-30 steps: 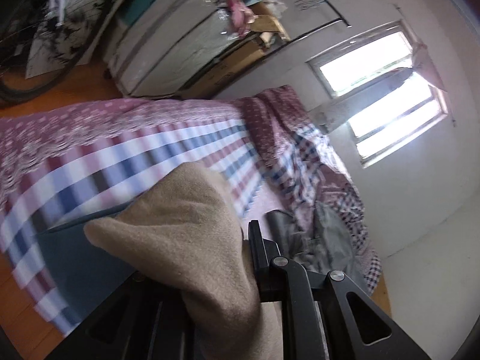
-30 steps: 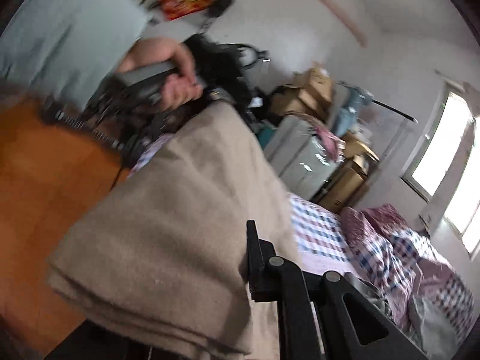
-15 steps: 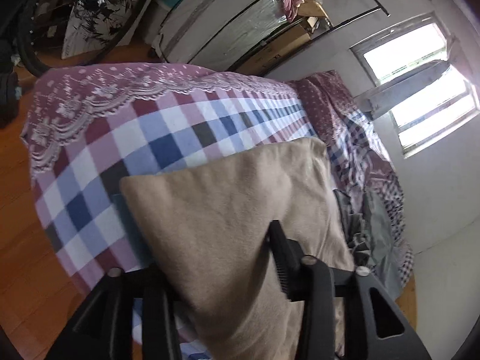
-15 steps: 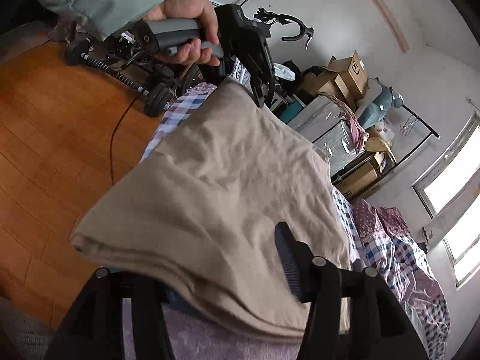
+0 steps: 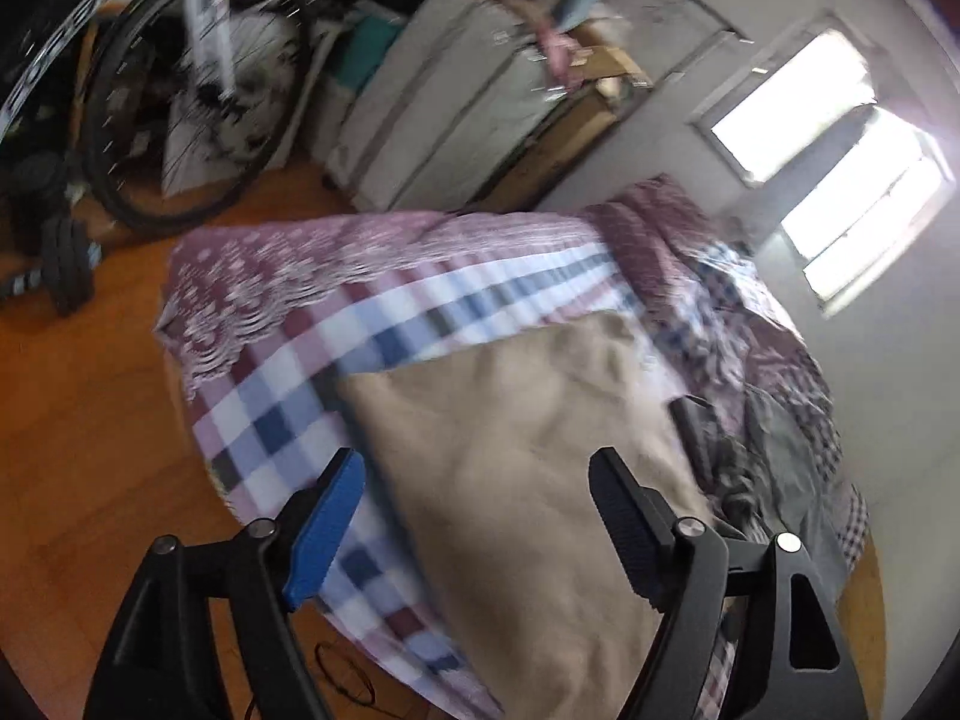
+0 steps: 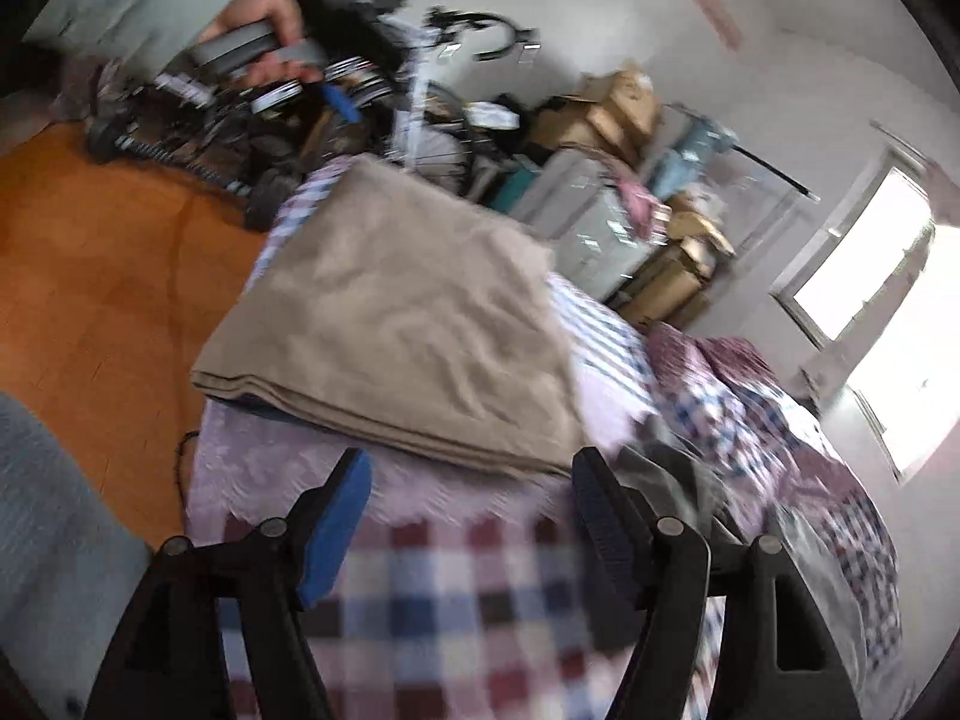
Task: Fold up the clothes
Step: 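Lower the folded shirt onto the side surface and open both grippers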
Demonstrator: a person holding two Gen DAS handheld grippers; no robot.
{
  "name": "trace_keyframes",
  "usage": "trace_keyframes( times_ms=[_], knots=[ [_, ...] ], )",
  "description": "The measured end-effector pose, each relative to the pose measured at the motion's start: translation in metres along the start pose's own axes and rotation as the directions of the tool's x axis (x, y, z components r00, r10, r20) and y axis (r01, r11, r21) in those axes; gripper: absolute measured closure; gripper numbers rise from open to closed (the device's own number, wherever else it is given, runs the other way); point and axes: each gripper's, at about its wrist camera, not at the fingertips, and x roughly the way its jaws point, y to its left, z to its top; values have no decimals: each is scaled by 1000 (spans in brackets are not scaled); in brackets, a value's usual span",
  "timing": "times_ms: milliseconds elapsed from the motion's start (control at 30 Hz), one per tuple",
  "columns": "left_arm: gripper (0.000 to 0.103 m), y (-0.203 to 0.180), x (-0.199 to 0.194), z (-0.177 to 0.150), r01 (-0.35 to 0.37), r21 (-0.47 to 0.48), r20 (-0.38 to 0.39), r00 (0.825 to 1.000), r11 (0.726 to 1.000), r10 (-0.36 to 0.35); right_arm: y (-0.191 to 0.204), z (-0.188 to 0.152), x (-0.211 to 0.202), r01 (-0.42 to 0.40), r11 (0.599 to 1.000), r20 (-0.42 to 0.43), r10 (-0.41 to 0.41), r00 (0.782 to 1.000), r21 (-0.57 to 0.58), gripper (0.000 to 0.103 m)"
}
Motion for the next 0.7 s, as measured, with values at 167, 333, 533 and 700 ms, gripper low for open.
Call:
trace_keyframes(
  times_ms=[167,333,533,700],
  knots=[
    [19,-74,-26,-23,117,140,0,993,983,-118,-42,-13,-55,77,985,13,-80,997,156,26],
    [19,-165,-27,-54,203,271,-56,979,941,-195,-72,-22,-119,140,944,54,-163,985,300,21],
    [17,-282,-34,-100,339,391,-111,940,855,-322,-113,-51,-188,206,861,72,-269,961,465,18],
    [16,-363,-29,-143,442,414,-161,896,796,-414,-148,-88,-229,257,768,40,-345,938,587,16]
  ],
)
